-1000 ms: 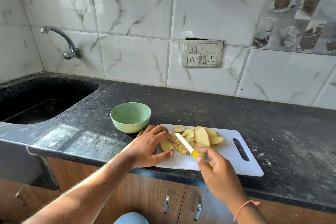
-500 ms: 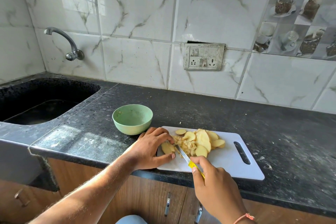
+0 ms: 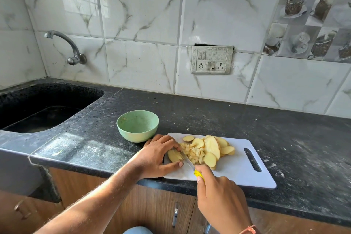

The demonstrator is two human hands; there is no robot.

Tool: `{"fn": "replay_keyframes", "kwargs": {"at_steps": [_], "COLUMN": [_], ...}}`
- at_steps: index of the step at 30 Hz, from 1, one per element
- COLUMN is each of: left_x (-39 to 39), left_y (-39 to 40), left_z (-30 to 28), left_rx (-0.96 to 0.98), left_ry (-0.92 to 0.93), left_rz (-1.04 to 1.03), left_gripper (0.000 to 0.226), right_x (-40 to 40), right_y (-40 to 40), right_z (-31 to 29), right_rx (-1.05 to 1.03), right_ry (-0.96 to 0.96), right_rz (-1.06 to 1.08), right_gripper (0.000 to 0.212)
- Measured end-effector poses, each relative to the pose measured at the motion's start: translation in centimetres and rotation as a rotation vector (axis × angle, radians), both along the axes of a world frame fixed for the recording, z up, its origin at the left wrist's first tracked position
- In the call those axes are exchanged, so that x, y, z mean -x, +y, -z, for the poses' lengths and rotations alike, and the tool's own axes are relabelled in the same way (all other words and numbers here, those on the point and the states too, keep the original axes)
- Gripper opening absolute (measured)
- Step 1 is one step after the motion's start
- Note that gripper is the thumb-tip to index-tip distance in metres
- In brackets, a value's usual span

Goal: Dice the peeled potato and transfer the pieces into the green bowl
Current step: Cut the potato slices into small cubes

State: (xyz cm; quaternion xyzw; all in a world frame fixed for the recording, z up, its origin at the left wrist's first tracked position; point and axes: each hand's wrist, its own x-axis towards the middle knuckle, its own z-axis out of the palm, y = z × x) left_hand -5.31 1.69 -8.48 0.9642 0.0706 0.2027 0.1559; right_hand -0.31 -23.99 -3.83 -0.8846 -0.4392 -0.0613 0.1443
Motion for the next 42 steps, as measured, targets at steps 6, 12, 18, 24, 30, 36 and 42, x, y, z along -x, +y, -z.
{"fn": "replay_keyframes", "kwargs": {"at_steps": [6, 12, 18, 24, 30, 36, 42], "left_x": [0.0, 0.0, 0.0, -0.1, 0.1, 1.1, 1.6], "left_y": [0.1, 0.1, 0.2, 0.2, 0.1, 0.1, -0.1], "left_z": [0.0, 0.0, 0.2, 0.2, 0.2, 0.9, 1.2], "left_rx": [-0.002, 0.0, 0.001, 0.016, 0.028, 0.088, 0.096], "left_ry": [0.004, 0.001, 0.001, -0.017, -0.036, -0.094, -0.1], "left_rz": [0.002, 0.005, 0.004, 0.008, -0.006, -0.151, -0.218], "left_gripper": [0.043, 0.042, 0.042, 0.041, 0.043, 0.063, 0.065], "right_x": [-0.2, 0.1, -1.0, -1.2, -0.7, -1.0, -1.1], "right_y": [0.1, 0.4, 0.7, 1.2, 1.1, 1.2, 1.4], "right_z": [0.3, 0.7, 0.9, 1.3, 1.2, 1.3, 1.3], "right_rx": [-0.043, -0.005, 0.036, -0.01, 0.01, -0.011, -0.045], "right_ry": [0.037, 0.047, 0.0, 0.004, -0.007, 0.006, 0.003], "right_rz": [0.006, -0.011, 0.019, 0.02, -0.018, -0.016, -0.043], "right_gripper": [0.029, 0.029, 0.036, 0.035, 0.035, 0.035, 0.03]}}
